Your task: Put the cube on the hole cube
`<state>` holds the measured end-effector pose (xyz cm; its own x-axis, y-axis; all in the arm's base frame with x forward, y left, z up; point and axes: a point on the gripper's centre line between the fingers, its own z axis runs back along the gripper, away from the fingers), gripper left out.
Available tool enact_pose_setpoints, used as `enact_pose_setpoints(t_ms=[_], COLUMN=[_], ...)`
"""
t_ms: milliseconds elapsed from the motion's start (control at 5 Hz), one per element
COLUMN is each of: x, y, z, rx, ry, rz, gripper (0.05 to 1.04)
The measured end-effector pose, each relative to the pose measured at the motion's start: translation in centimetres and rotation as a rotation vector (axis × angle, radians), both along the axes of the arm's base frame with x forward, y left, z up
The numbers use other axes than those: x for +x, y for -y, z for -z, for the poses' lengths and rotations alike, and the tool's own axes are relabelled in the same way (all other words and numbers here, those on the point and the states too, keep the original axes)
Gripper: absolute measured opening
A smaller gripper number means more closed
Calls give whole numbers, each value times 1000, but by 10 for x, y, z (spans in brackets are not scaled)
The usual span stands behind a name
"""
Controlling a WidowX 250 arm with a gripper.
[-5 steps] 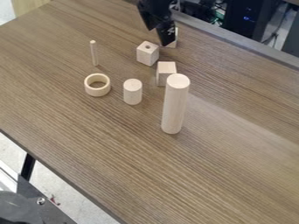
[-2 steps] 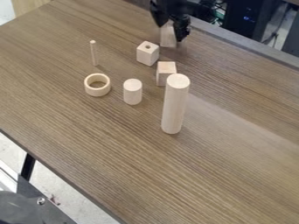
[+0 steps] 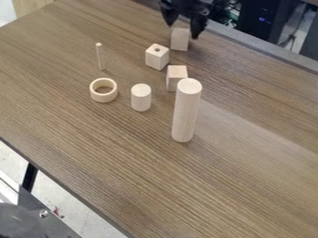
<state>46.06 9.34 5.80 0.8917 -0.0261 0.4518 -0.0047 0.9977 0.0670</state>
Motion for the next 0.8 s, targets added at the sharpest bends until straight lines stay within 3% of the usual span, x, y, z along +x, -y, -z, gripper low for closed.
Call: enact_pose_setpoints(t_ms=[200, 800], x=[2, -7], y=[-1, -11], z=[-5, 9], rx=[5, -30], ry=[-3, -44], rz=[-38, -264], gripper=[999, 967])
